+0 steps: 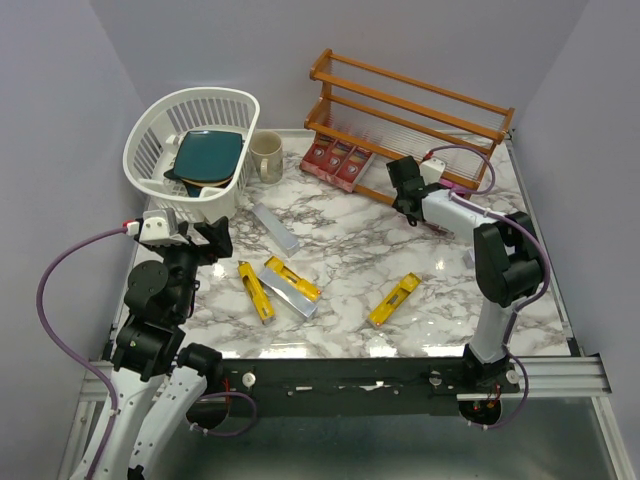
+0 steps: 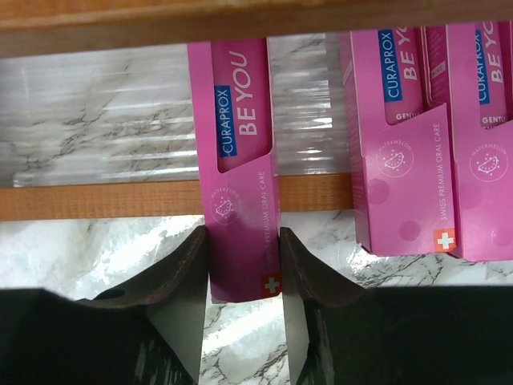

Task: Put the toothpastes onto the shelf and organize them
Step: Place the toothpaste on the shelf.

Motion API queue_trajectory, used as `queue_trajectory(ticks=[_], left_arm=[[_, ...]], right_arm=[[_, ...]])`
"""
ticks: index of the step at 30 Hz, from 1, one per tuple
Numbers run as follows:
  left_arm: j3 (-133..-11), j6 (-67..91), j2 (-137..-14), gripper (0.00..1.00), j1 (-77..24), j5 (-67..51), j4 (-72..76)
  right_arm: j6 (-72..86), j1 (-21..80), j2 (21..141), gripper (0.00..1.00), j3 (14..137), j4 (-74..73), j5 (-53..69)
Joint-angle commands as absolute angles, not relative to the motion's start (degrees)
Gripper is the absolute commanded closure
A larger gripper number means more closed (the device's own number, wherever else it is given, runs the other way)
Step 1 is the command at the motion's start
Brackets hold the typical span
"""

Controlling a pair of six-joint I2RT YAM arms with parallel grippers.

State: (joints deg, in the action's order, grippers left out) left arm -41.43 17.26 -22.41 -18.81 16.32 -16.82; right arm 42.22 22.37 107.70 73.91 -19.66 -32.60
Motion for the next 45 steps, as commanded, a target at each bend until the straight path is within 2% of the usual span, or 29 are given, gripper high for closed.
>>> queue_trajectory(ticks=[1, 13, 23, 29, 45], left_arm=[[-40.87, 17.67, -22.76, 0.04, -18.28, 14.59, -16.0], [-40.78, 17.75, -22.67, 0.04, -18.11, 14.33, -16.0], [-40.78, 17.75, -22.76, 0.04, -17.93, 14.15, -16.0], [-40.69, 17.75, -22.94, 0.04, -17.75, 13.89, -15.82], [-40.61, 18.02, -23.29, 0.04, -17.14, 13.01, -15.73]], right_arm=[[42.98, 21.97, 107.4, 0.62, 74.36, -20.83, -37.35], [42.98, 20.48, 107.67, 0.63, 74.8, -23.03, -41.22], [40.96, 20.3, 107.93, 0.51, 75.06, -22.94, -43.86], [40.7, 20.39, 106.79, 0.48, 74.27, -22.77, -45.26], [38.15, 21.96, 101.43, 0.46, 71.19, -17.32, -39.2]])
